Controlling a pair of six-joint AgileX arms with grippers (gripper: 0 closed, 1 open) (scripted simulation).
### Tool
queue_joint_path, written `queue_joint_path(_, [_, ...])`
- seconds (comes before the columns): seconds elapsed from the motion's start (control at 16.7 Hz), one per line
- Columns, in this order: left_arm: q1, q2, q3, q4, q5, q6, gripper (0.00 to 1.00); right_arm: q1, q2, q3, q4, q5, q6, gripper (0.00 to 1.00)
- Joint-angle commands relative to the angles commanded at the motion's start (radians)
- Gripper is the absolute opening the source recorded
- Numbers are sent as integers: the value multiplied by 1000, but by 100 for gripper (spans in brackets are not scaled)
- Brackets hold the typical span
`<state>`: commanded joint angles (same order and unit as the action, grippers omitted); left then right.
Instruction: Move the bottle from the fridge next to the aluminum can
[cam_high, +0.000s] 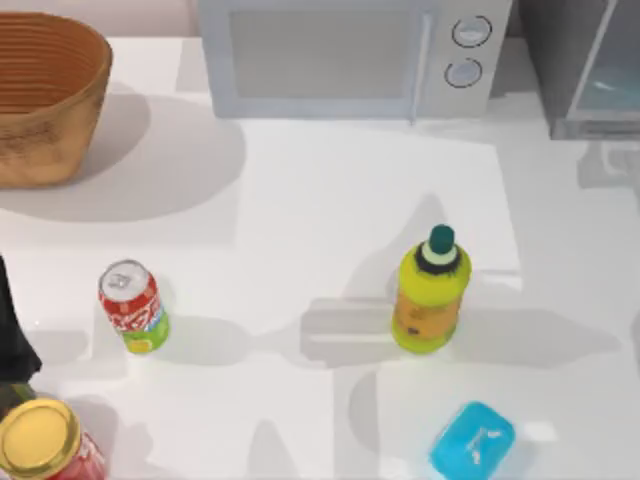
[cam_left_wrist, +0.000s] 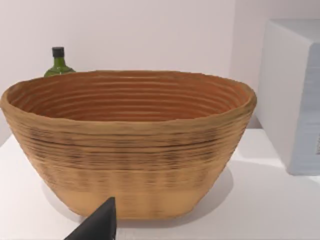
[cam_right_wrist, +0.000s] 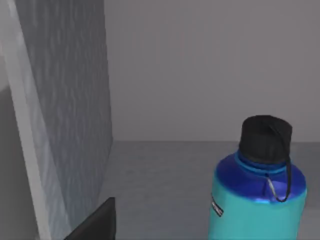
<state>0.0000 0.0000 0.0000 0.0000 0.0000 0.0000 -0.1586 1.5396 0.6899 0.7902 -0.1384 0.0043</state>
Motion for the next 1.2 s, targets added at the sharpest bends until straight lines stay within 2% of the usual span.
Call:
queue_joint_path(0.24, [0, 0, 0, 0, 0, 0, 100, -36, 355, 153, 175, -30, -3, 100])
queue_joint_path(0.42, [0, 0, 0, 0, 0, 0, 100, -53, 511, 232, 265, -45, -4, 100])
queue_joint_path(0.9, [0, 0, 0, 0, 0, 0, 100, -55, 572, 263, 299, -49, -5, 100])
queue_joint_path(1.2, [0, 0, 0, 0, 0, 0, 100, -47, 649, 397, 246, -37, -5, 100])
